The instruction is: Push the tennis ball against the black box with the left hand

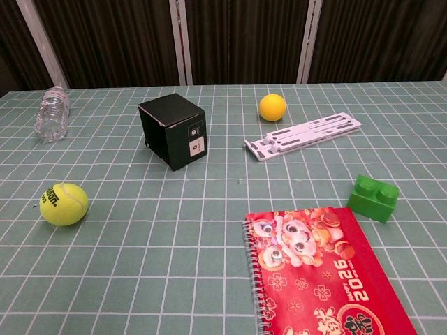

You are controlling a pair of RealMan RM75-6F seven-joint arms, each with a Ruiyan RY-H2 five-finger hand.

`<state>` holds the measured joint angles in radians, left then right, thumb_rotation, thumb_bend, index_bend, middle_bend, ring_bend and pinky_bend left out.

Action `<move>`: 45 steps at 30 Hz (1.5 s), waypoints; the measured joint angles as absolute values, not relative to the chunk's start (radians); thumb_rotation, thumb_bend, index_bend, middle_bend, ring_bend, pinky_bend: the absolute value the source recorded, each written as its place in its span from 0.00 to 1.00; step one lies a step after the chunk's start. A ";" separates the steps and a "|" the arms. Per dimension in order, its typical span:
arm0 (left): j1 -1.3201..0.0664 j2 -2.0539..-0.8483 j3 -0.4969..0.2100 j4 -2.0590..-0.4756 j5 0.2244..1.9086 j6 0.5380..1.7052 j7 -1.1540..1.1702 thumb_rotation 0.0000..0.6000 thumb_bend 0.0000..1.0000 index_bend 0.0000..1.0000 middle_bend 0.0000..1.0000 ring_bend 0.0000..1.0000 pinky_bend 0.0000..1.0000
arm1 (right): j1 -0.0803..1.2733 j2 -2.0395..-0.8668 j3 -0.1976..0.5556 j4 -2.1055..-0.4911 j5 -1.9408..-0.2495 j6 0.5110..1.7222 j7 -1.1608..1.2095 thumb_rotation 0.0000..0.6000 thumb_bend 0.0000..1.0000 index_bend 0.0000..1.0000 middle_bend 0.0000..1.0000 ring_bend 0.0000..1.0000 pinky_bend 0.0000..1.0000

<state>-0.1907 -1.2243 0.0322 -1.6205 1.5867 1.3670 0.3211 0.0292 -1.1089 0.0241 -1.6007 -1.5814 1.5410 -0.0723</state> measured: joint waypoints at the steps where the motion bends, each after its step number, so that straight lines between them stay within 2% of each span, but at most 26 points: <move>1: -0.192 -1.224 0.033 -1.620 1.586 1.364 0.321 1.00 0.10 0.00 0.05 0.00 0.01 | 0.029 -1.109 0.024 -1.601 -1.582 1.541 -0.073 1.00 0.25 0.00 0.00 0.00 0.00; 7: -0.200 -1.226 0.035 -1.617 1.587 1.348 0.313 1.00 0.10 0.00 0.06 0.00 0.01 | 0.030 -1.112 0.023 -1.601 -1.576 1.531 -0.085 1.00 0.25 0.00 0.00 0.00 0.00; 10: -0.207 -1.230 0.041 -1.606 1.615 1.350 0.297 1.00 0.11 0.06 0.14 0.03 0.06 | 0.032 -1.114 0.023 -1.603 -1.573 1.527 -0.089 1.00 0.25 0.00 0.00 0.00 0.00; 12: -0.214 -1.236 0.048 -1.593 1.652 1.354 0.273 1.00 0.15 0.23 0.31 0.14 0.29 | 0.031 -1.114 0.022 -1.602 -1.571 1.525 -0.091 1.00 0.25 0.00 0.00 0.00 0.00; 13: -0.218 -1.239 0.051 -1.585 1.671 1.358 0.258 1.00 0.16 0.27 0.34 0.17 0.35 | 0.030 -1.114 0.022 -1.603 -1.567 1.524 -0.089 1.00 0.25 0.00 0.00 0.00 0.00; 15: -0.227 -1.245 0.060 -1.560 1.720 1.371 0.215 1.00 0.26 0.46 0.54 0.35 0.63 | 0.029 -1.114 0.023 -1.602 -1.561 1.523 -0.088 1.00 0.25 0.00 0.00 0.00 0.00; 18: -0.240 -1.253 0.074 -1.507 1.778 1.392 0.157 1.00 0.36 0.57 0.67 0.47 0.75 | 0.026 -1.112 0.024 -1.601 -1.558 1.525 -0.084 1.00 0.25 0.00 0.00 0.00 0.00; 21: -0.255 -1.252 0.085 -1.461 1.796 1.391 0.129 1.00 0.41 0.61 0.71 0.51 0.78 | 0.022 -1.111 0.026 -1.599 -1.556 1.532 -0.080 1.00 0.25 0.00 0.00 0.00 0.00; 25: -0.282 -1.244 0.100 -1.434 1.800 1.348 0.062 1.00 0.41 0.63 0.73 0.53 0.80 | 0.018 -1.109 0.027 -1.600 -1.551 1.536 -0.078 1.00 0.25 0.00 0.00 0.00 0.00; 35: -0.391 -1.271 0.160 -1.308 1.786 1.117 -0.131 1.00 0.41 0.63 0.73 0.53 0.80 | 0.009 -1.110 0.030 -1.602 -1.546 1.547 -0.083 1.00 0.25 0.00 0.00 0.00 0.00; 45: -0.421 -1.314 0.170 -1.259 1.783 1.112 -0.158 1.00 0.42 0.63 0.72 0.53 0.78 | 0.004 -1.109 0.030 -1.602 -1.552 1.557 -0.082 1.00 0.25 0.00 0.00 0.00 0.00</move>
<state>-0.4212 -1.3144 0.1702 -1.2591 1.7833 1.1115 -0.1579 0.0037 -1.1093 0.0297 -1.6020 -1.5519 1.5573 -0.0825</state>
